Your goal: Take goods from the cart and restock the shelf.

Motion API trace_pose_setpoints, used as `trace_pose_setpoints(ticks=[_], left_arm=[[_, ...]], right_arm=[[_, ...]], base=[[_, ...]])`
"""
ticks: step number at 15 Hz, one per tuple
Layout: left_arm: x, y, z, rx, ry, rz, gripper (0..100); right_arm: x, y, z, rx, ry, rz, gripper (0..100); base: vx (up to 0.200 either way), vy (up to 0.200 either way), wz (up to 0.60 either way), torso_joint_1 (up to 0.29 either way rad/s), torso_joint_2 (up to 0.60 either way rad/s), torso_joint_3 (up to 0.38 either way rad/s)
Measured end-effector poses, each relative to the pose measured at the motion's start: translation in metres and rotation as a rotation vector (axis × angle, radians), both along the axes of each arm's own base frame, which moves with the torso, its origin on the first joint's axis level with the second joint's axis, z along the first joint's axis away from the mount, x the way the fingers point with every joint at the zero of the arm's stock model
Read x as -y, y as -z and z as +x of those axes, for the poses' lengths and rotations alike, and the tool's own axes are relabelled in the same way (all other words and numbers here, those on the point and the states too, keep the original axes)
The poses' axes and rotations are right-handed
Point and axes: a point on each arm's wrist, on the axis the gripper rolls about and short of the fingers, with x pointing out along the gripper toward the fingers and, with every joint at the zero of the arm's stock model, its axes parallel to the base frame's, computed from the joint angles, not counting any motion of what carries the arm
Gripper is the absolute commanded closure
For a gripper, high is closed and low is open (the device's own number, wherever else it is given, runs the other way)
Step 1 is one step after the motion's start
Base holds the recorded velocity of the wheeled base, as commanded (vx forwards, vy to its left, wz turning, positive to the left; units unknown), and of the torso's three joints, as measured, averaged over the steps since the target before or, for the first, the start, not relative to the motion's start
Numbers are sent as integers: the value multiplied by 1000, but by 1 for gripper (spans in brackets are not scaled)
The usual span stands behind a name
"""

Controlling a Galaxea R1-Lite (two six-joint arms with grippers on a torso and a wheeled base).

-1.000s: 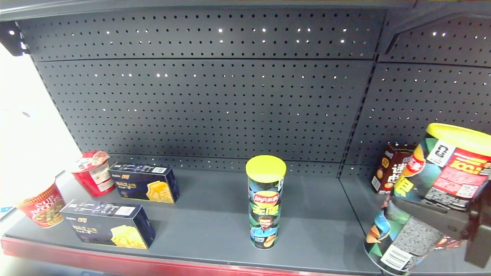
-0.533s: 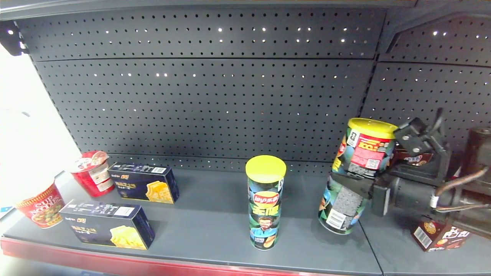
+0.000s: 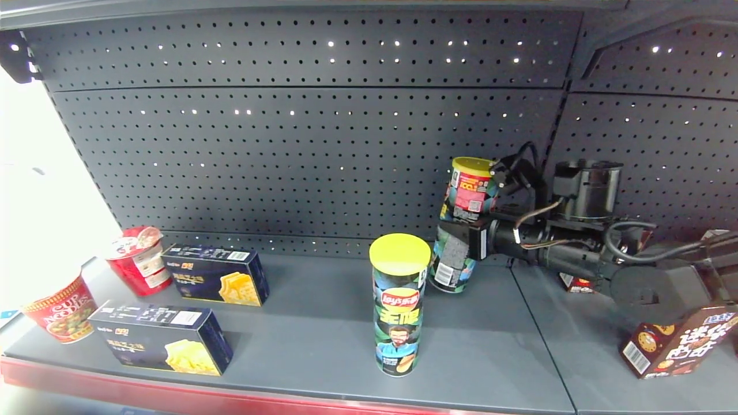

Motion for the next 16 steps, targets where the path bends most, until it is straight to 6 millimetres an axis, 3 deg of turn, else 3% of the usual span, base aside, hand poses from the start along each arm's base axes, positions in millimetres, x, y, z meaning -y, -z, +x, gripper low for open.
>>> trace_pose_setpoints(ticks=[9, 16], left_arm=[[0, 0, 0, 0, 0, 0, 0], [0, 0, 0, 0, 0, 0, 0]], right_arm=[[-28, 20, 48, 11, -18, 1, 100], [-36, 36, 58, 1, -30, -27, 100]], base=[[0, 0, 0, 0, 0, 0], [0, 0, 0, 0, 0, 0]])
